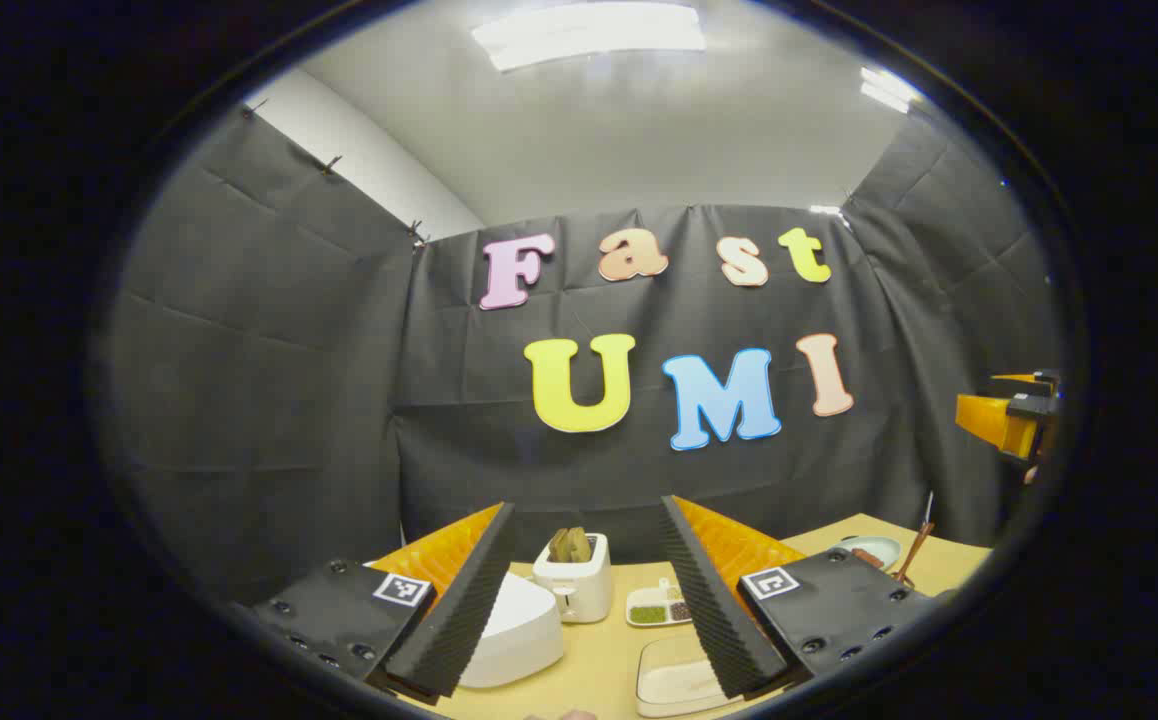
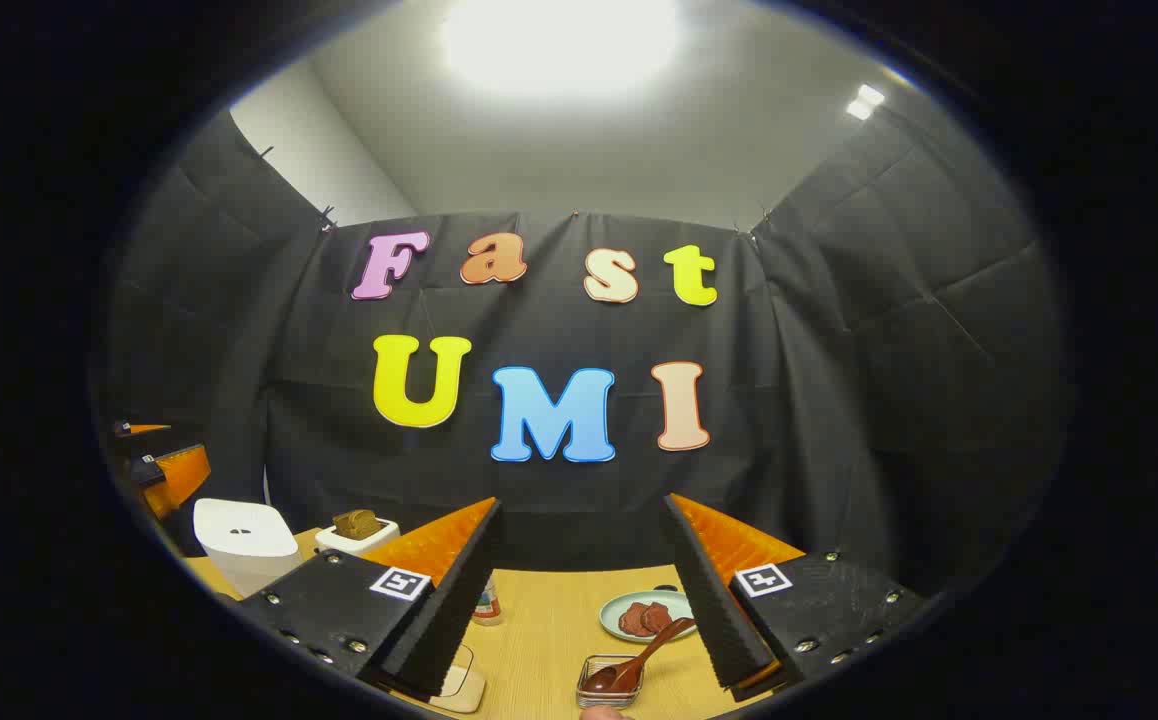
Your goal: Close the left gripper, press the button to open the rice cooker; take a wooden spoon from the chopstick holder with the right hand, scoop a spoonful of rice and pour it into the rice cooker, then put the wooden spoon back into the chopstick holder.
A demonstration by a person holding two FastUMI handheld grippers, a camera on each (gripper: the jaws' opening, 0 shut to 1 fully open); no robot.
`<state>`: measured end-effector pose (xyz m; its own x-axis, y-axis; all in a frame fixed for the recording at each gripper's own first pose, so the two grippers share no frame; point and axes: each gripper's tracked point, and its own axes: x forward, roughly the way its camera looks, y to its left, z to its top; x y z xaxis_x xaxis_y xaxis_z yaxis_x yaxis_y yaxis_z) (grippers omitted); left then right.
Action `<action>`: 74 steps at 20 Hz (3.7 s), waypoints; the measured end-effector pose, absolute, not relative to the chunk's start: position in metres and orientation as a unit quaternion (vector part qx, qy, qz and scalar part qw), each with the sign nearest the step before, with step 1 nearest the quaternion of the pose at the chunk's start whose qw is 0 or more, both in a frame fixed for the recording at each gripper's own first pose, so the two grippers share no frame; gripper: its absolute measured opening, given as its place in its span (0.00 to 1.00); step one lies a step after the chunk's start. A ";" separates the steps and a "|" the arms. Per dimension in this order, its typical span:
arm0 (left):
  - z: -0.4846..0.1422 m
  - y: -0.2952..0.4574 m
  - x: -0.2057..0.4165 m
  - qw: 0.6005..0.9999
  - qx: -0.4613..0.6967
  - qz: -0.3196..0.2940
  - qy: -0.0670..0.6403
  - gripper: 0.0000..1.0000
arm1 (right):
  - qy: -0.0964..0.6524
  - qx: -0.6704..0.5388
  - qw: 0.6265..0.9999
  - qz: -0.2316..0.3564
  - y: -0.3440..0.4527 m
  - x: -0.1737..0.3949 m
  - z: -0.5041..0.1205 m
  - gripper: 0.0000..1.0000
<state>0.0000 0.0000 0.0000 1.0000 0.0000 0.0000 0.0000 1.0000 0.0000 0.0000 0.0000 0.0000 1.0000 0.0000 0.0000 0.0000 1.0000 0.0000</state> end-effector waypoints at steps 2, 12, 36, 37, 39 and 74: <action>0.003 0.004 0.000 1.000 0.004 0.008 -0.001 0.97 | -0.003 0.001 1.000 0.006 0.000 0.004 0.003 0.95; 0.000 0.007 0.010 1.000 0.007 0.022 0.009 0.97 | 0.007 0.008 1.000 0.011 -0.002 0.019 -0.007 0.95; -0.003 0.028 0.015 1.000 0.000 0.005 0.005 0.29 | -0.007 0.012 0.999 0.040 0.017 0.015 -0.003 0.95; -0.001 0.026 0.014 1.000 0.001 0.002 0.001 0.02 | -0.010 0.011 0.999 0.040 0.019 0.014 -0.001 0.95; 0.000 0.037 0.022 1.000 0.008 0.010 -0.002 0.14 | -0.014 0.005 0.999 0.039 0.021 0.013 0.001 0.95; -0.264 0.171 0.147 0.969 -0.067 0.031 0.234 0.09 | 0.004 -0.050 0.995 -0.087 0.047 -0.026 0.005 0.95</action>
